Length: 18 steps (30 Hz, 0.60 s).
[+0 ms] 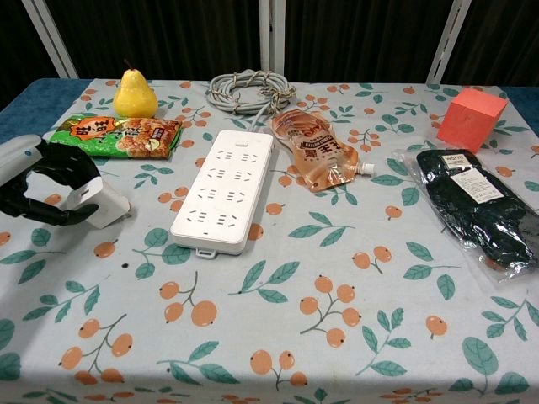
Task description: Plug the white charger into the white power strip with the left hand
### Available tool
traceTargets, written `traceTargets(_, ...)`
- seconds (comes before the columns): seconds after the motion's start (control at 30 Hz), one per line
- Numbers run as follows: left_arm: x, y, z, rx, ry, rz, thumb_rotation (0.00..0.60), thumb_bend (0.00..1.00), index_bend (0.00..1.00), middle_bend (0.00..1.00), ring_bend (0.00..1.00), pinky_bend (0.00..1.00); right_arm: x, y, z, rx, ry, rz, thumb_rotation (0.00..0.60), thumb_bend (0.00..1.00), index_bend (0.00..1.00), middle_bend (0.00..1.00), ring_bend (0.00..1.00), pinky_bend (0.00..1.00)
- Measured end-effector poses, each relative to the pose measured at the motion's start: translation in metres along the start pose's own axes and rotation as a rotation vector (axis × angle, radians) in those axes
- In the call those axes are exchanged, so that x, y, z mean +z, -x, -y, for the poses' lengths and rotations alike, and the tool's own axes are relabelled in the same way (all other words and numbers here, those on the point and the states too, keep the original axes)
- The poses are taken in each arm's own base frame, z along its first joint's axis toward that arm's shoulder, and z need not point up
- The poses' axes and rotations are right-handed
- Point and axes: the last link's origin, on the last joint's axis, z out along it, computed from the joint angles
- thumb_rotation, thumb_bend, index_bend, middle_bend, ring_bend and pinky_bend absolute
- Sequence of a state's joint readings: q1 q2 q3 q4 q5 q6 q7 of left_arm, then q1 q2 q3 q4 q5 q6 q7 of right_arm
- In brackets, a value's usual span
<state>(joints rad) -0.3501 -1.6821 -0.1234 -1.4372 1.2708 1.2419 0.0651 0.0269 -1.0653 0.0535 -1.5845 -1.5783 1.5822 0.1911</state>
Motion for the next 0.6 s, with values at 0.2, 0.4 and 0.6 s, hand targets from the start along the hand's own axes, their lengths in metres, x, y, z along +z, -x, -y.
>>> traceTargets(0.2,0.005,-0.010,-0.006,-0.004,0.077,-0.028,0.600,0.52,0.62,0.69,0.52,0.61,-0.001,-0.001,0.000,-0.002,0.000,-0.008,0.600,0.27,0.00,0.00,0.00,0.00)
traceTargets(0.4,0.020,-0.039,-0.026,0.076,0.234,-0.034,0.600,0.53,0.62,0.71,0.54,0.65,0.000,-0.003,0.002,-0.006,-0.009,-0.015,0.600,0.27,0.00,0.00,0.00,0.00)
traceTargets(0.6,0.040,-0.047,-0.064,0.144,0.387,0.019,0.600,0.55,0.63,0.72,0.54,0.66,0.001,-0.004,0.005,-0.013,-0.015,-0.015,0.600,0.27,0.00,0.00,0.00,0.00)
